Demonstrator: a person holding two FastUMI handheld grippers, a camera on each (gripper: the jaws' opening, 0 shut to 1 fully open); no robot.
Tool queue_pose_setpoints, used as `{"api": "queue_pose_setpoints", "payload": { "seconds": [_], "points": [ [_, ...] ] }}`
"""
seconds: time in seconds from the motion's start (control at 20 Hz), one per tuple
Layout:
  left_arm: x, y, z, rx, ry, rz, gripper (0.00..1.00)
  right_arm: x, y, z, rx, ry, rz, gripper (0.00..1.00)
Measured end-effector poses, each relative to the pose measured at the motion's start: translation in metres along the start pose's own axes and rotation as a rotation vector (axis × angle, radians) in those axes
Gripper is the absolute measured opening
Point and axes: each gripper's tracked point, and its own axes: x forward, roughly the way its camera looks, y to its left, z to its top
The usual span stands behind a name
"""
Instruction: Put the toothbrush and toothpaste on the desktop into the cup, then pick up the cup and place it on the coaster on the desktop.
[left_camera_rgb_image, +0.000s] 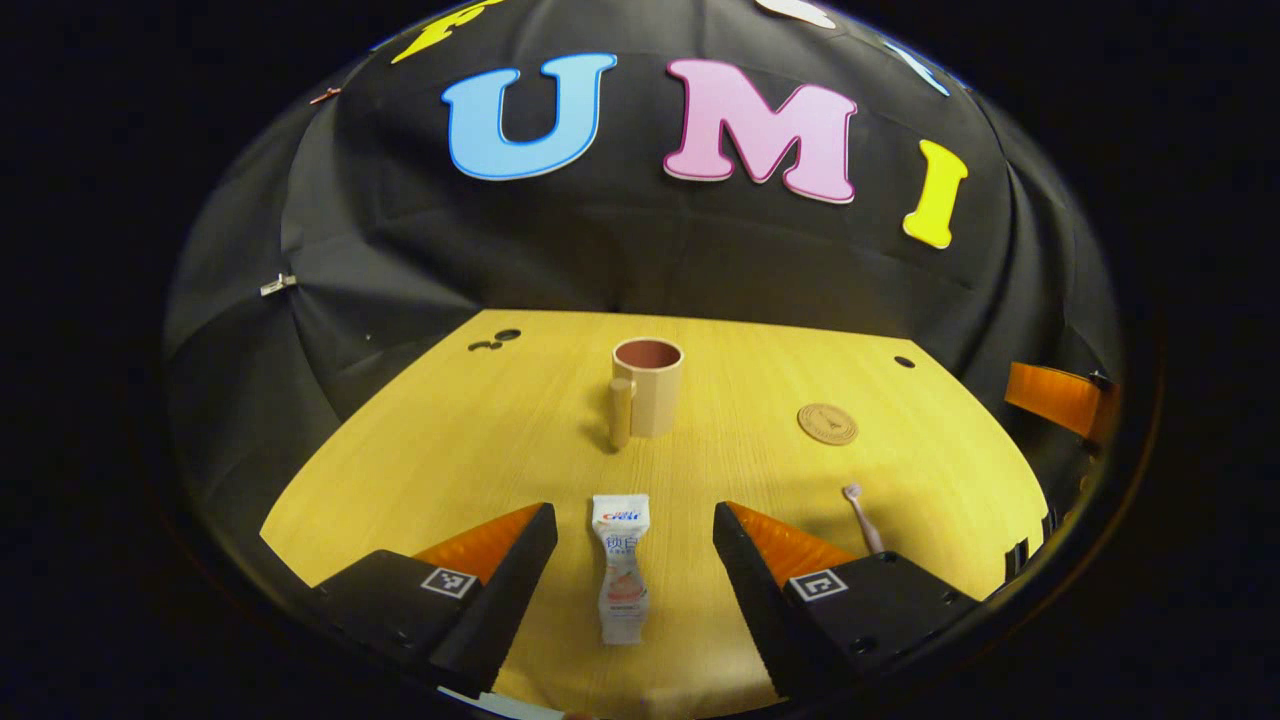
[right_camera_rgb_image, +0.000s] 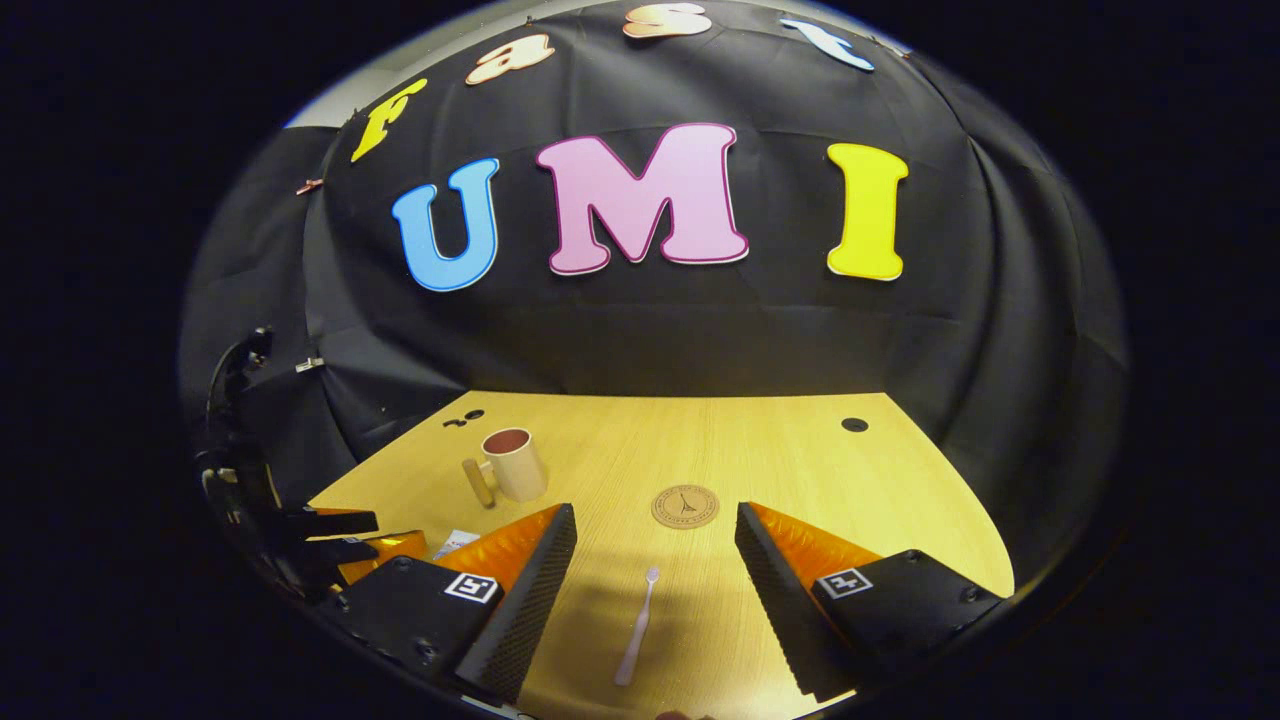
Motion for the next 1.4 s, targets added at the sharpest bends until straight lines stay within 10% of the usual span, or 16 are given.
{"api": "queue_pose_setpoints", "payload": {
  "seconds": [0.95,1.15,1.4],
  "points": [
    [0.072,0.015,-0.080,0.000,0.217,0.076,0.93,0.022,-0.011,-0.055,0.023,0.146,-0.017,0.99],
    [0.073,0.009,-0.081,0.059,0.223,0.050,0.41,0.015,-0.012,-0.062,0.026,0.195,-0.059,0.99],
    [0.072,0.005,-0.081,0.143,0.265,0.005,0.33,0.010,-0.009,-0.080,0.009,0.273,-0.102,0.99]
  ]
}}
